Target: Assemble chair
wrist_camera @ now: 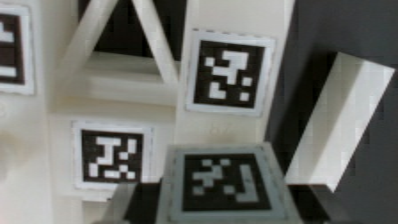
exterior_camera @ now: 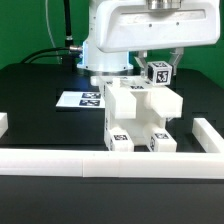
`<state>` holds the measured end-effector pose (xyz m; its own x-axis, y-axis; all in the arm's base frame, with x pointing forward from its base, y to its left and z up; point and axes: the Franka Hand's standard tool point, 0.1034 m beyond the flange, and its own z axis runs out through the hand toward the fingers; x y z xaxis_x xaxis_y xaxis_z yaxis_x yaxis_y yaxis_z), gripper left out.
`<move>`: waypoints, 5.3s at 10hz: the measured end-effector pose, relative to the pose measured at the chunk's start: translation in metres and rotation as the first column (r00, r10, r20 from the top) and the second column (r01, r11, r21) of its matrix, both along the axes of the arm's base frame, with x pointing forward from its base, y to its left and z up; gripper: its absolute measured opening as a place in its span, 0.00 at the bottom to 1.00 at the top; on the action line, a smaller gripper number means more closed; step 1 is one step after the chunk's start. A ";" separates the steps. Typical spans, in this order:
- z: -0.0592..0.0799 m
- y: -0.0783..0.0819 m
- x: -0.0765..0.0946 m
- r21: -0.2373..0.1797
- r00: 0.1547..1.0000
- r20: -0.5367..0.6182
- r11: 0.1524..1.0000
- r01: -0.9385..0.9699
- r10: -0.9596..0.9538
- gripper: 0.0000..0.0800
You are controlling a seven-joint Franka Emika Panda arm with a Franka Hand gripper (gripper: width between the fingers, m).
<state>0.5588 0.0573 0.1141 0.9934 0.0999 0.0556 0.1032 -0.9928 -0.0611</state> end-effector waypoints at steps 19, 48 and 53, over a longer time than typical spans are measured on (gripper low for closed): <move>0.000 0.016 0.007 0.053 0.458 -0.089 0.455 0.889 -0.884 0.54; -0.001 0.019 0.009 0.053 0.771 -0.043 0.769 0.637 -0.636 0.34; -0.002 0.028 0.013 0.046 0.380 -0.104 0.377 0.925 -0.919 0.34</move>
Offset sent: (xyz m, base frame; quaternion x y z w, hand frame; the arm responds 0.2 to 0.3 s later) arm 0.0007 0.0005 -0.0078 -0.0038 0.0028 0.1716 0.9851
